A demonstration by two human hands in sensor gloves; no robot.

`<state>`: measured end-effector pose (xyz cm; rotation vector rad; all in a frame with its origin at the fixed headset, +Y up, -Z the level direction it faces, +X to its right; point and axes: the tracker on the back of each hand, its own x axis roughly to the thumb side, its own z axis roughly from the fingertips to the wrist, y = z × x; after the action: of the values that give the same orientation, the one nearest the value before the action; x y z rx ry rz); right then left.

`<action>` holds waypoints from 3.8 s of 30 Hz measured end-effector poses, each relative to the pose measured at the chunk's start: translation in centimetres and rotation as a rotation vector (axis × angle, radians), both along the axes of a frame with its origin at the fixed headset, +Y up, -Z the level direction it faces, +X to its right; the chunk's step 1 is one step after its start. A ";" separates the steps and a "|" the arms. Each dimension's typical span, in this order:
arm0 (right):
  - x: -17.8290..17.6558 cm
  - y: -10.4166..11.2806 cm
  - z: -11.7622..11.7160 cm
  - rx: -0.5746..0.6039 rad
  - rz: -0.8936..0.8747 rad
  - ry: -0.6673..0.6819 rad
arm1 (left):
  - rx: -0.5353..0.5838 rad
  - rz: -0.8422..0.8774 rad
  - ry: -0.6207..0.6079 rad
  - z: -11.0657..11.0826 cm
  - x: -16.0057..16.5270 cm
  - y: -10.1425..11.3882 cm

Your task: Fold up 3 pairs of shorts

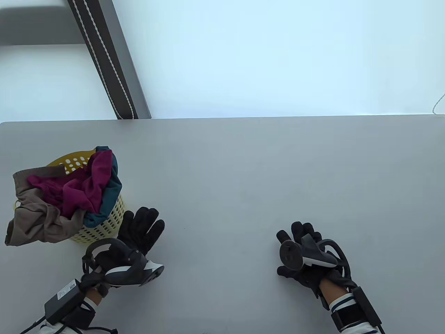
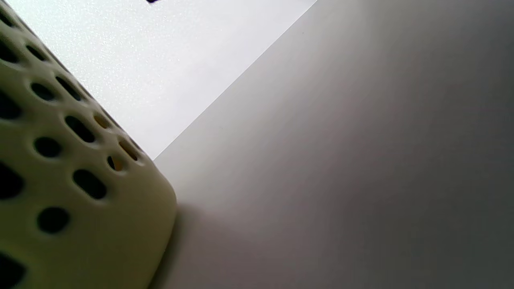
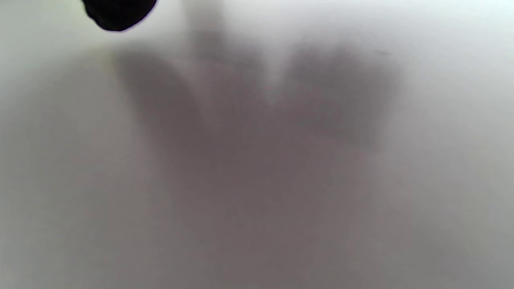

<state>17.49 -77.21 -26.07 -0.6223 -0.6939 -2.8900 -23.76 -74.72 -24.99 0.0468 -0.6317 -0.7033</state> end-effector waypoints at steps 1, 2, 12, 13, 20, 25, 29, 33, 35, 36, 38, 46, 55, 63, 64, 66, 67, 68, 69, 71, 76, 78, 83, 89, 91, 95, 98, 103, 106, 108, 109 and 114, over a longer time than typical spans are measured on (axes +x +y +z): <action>0.0 0.0 0.0 0.001 0.001 0.001 | 0.000 -0.005 0.002 0.0 -0.1 0.0; 0.0 0.1 0.0 0.006 0.002 0.000 | 0.001 -0.015 0.006 -0.1 -0.2 -0.1; -0.4 1.2 0.2 0.059 -0.031 0.019 | 0.172 -0.029 -0.088 0.5 -0.3 0.9; -0.5 1.4 0.2 0.072 -0.036 0.022 | 0.224 -0.030 -0.123 0.7 -0.2 1.5; -1.0 2.7 0.7 0.150 -0.053 0.056 | 0.742 0.136 -0.091 4.4 0.0 12.6; -1.2 2.7 0.7 0.155 -0.046 0.056 | 0.528 0.191 0.333 1.4 -5.2 20.6; -1.2 2.7 0.6 0.155 -0.034 0.047 | 0.075 0.044 0.577 -3.3 -9.1 21.8; -0.6 2.9 0.3 0.162 -0.014 0.016 | -0.223 -0.106 0.660 -6.8 -10.7 19.2; -0.3 2.9 0.1 0.159 -0.012 0.003 | -0.143 -0.105 0.684 -8.0 -11.1 18.8; -0.2 2.8 0.1 0.157 -0.010 -0.004 | -0.084 -0.042 0.720 -8.6 -11.5 19.2; 0.0 2.7 0.0 0.154 -0.002 -0.007 | -0.026 0.129 0.767 -9.0 -12.2 21.2; -0.2 3.4 0.1 0.254 -0.018 0.003 | 0.611 0.852 0.586 -4.5 -11.1 37.1; 0.2 3.5 -0.1 0.237 -0.011 -0.016 | 0.365 0.839 0.466 -7.7 -0.4 41.9; 0.6 4.0 -0.1 0.285 0.031 -0.052 | 0.447 0.667 0.364 -9.5 10.7 31.7; 0.7 4.1 -0.2 0.302 0.035 -0.063 | 0.414 0.643 0.322 -9.0 11.4 30.9; 0.9 4.5 -0.2 0.364 0.046 -0.107 | 0.169 0.480 0.171 -7.2 13.9 27.6; 1.1 4.7 -0.3 0.396 0.045 -0.128 | -0.035 0.318 0.106 -6.3 15.0 25.7; 1.2 4.8 -0.3 0.411 0.040 -0.142 | -0.126 0.241 0.089 -5.8 15.5 24.6; 1.3 5.0 -0.3 0.436 0.031 -0.157 | -0.147 0.196 0.050 -5.2 15.9 23.5; 1.4 5.4 -0.3 0.512 -0.001 -0.185 | -0.054 0.203 0.043 -5.4 16.1 22.5; 1.6 5.8 -0.3 0.529 -0.005 -0.213 | -0.093 0.248 0.311 -11.0 15.1 18.2; 1.7 5.5 -0.4 0.506 0.014 -0.215 | -0.159 0.209 0.455 -13.8 14.6 14.2; 1.8 5.3 -0.5 0.485 0.027 -0.222 | -0.478 0.154 0.701 -17.8 14.1 4.6; 1.8 5.5 -0.4 0.474 0.040 -0.226 | -0.493 0.370 0.731 -19.2 14.7 -0.7; 1.8 5.5 -0.5 0.472 0.036 -0.228 | -0.288 0.547 0.687 -18.9 15.8 -0.1; 1.9 5.5 -0.5 0.477 0.030 -0.237 | -0.099 0.443 0.523 -18.5 18.0 2.3; 2.2 6.0 -0.4 0.511 0.020 -0.269 | 0.027 0.562 0.379 -17.6 18.8 7.4; 2.8 6.8 -0.3 0.587 -0.048 -0.348 | 0.297 0.566 0.114 -13.7 18.7 14.1; 3.0 7.3 -0.2 0.620 -0.100 -0.387 | 0.384 0.441 -0.061 -9.9 18.8 15.0; 3.1 7.4 -0.1 0.629 -0.113 -0.396 | 0.355 0.322 -0.187 -6.8 19.1 13.3; 3.1 7.4 -0.1 0.628 -0.112 -0.393 | 0.296 0.248 -0.249 -5.4 19.3 11.8; 2.9 7.2 -0.1 0.616 -0.101 -0.384 | -0.204 -0.091 -0.445 1.0 19.8 3.7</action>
<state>20.40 -70.00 -26.19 -0.0254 0.2272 -3.0910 -3.91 -71.01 -23.97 -0.0154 -1.1352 -0.7182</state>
